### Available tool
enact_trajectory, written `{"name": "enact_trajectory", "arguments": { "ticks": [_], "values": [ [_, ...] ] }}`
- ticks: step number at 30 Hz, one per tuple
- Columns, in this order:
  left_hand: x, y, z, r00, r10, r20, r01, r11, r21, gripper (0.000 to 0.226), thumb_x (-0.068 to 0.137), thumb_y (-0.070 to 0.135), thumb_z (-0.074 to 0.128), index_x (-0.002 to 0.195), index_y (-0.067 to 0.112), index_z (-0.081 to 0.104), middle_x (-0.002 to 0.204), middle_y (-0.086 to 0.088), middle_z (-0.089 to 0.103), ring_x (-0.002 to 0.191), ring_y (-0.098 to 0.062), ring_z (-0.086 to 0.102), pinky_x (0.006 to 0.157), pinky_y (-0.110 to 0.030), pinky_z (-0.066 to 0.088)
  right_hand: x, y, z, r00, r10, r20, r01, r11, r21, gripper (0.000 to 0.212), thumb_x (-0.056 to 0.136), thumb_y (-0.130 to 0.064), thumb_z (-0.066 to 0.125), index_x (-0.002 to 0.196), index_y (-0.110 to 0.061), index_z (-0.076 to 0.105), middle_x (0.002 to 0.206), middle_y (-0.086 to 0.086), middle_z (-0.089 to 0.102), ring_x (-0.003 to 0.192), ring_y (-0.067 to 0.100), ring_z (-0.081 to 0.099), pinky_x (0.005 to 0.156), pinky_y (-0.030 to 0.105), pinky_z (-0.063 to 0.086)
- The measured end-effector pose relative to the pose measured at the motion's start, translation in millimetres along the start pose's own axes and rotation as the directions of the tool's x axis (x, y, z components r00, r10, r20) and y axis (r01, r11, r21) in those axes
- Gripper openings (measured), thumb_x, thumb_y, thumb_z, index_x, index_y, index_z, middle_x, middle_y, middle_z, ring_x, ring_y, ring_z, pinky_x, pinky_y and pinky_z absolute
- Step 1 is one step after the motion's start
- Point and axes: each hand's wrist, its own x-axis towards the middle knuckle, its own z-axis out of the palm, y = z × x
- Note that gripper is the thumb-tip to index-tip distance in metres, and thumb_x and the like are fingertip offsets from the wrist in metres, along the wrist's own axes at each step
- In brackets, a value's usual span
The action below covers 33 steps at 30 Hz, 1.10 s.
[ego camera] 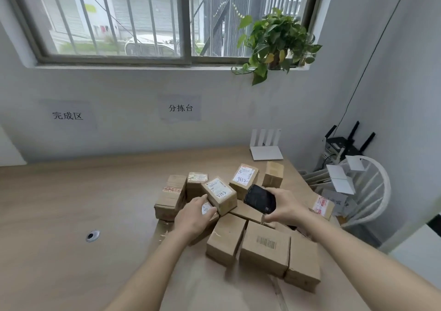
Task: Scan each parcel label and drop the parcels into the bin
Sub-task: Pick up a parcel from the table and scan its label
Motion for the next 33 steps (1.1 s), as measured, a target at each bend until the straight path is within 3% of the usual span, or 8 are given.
{"name": "enact_trajectory", "arguments": {
  "ticks": [10, 15, 20, 24, 29, 33],
  "values": [
    [107, -36, 41, 0.991, -0.052, 0.122, 0.051, 0.999, 0.014, 0.067, 0.096, 0.058, 0.047, 0.154, 0.030, 0.031, 0.157, 0.010, 0.037, 0.142, -0.015, 0.038, 0.109, -0.039, 0.038, 118, 3, 26, 0.992, 0.082, 0.098, -0.081, 0.997, -0.014, 0.069, 0.054, -0.047, 0.081, 0.118, -0.036, 0.057, 0.105, -0.013, 0.065, 0.097, 0.016, 0.063, 0.084, 0.040, 0.057],
    [141, -48, 63, 0.988, -0.081, 0.134, 0.082, 0.997, -0.005, 0.061, 0.096, 0.054, 0.050, 0.150, 0.028, 0.039, 0.153, 0.008, 0.043, 0.140, -0.016, 0.041, 0.108, -0.038, 0.038, 163, 14, 45, 0.983, 0.092, 0.156, -0.091, 0.996, -0.013, 0.057, 0.058, -0.045, 0.080, 0.107, -0.041, 0.051, 0.101, -0.016, 0.060, 0.096, 0.017, 0.062, 0.073, 0.035, 0.049],
    [160, -53, 86, 0.984, -0.106, 0.142, 0.126, 0.982, -0.140, 0.054, 0.095, 0.047, 0.055, 0.146, 0.032, 0.045, 0.149, 0.010, 0.048, 0.137, -0.014, 0.043, 0.105, -0.037, 0.039, 205, 25, 65, 0.974, 0.082, 0.211, -0.074, 0.996, -0.042, 0.066, 0.066, -0.039, 0.083, 0.125, -0.031, 0.055, 0.110, -0.009, 0.063, 0.102, 0.019, 0.060, 0.077, 0.036, 0.052],
    [177, -58, 101, 0.974, -0.157, 0.163, 0.186, 0.966, -0.181, 0.043, 0.092, 0.049, 0.055, 0.134, 0.036, 0.054, 0.135, 0.011, 0.059, 0.126, -0.015, 0.052, 0.094, -0.037, 0.044, 238, 28, 81, 0.959, 0.057, 0.277, -0.053, 0.998, -0.022, 0.065, 0.065, -0.040, 0.083, 0.123, -0.027, 0.056, 0.110, -0.007, 0.064, 0.101, 0.020, 0.061, 0.078, 0.036, 0.053],
    [210, -77, 134, 0.942, -0.254, 0.221, 0.305, 0.922, -0.241, 0.076, 0.079, 0.076, 0.041, 0.142, 0.036, 0.047, 0.143, 0.016, 0.054, 0.132, -0.012, 0.049, 0.104, -0.045, 0.044, 276, 35, 105, 0.943, 0.025, 0.331, -0.034, 0.999, 0.021, 0.059, 0.059, -0.044, 0.081, 0.110, -0.032, 0.056, 0.098, -0.009, 0.064, 0.094, 0.021, 0.063, 0.077, 0.037, 0.056],
    [226, -84, 149, 0.918, -0.322, 0.231, 0.380, 0.882, -0.280, 0.084, 0.074, 0.074, 0.046, 0.145, 0.029, 0.047, 0.146, 0.013, 0.051, 0.135, -0.014, 0.047, 0.107, -0.045, 0.042, 298, 37, 121, 0.927, 0.021, 0.375, -0.039, 0.998, 0.041, 0.062, 0.058, -0.046, 0.083, 0.111, -0.034, 0.054, 0.103, -0.007, 0.065, 0.098, 0.022, 0.064, 0.082, 0.040, 0.057]
  ]
}}
